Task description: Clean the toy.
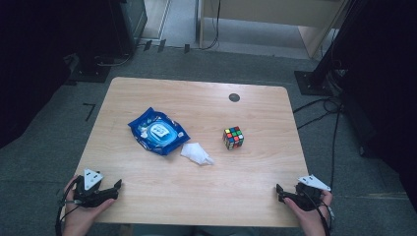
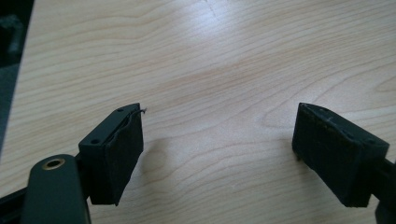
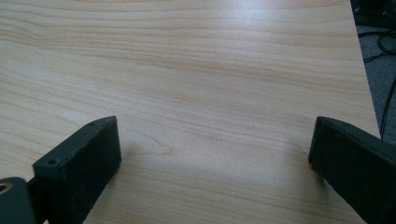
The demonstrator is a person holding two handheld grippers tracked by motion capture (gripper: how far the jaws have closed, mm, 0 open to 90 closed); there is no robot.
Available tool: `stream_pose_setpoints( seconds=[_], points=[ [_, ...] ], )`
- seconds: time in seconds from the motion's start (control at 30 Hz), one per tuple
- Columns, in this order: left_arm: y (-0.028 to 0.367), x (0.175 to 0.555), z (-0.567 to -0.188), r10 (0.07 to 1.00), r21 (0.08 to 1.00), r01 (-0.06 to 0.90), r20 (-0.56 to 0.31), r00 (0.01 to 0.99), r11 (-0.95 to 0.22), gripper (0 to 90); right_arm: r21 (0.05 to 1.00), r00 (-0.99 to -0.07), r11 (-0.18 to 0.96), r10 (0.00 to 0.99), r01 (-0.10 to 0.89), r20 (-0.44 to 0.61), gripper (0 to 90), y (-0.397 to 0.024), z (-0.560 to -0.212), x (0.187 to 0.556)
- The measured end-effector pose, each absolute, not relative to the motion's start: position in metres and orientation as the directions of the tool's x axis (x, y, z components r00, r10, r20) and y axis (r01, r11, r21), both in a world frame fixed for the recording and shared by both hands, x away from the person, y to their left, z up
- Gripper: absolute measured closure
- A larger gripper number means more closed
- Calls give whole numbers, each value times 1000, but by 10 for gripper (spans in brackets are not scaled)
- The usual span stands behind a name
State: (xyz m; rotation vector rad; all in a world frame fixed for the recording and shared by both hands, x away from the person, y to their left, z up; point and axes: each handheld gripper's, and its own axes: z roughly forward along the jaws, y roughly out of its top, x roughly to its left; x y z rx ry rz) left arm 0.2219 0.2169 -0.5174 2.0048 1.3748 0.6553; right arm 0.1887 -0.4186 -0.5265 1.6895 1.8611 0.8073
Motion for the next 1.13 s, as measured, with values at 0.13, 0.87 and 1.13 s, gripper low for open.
stream_pose_setpoints(
  seconds=[0.13,0.87,1.13],
  points=[
    [221,225,-518,941,714,656,11,338,-244,169,712,-126,69,992,699,27,12,-419,-527,190],
    [220,228,-517,936,713,654,11,353,-254,170,707,-132,73,991,703,29,0,-419,-527,190],
    [220,228,-518,936,713,654,9,352,-253,169,707,-132,74,991,703,28,0,-419,-527,190]
  ],
)
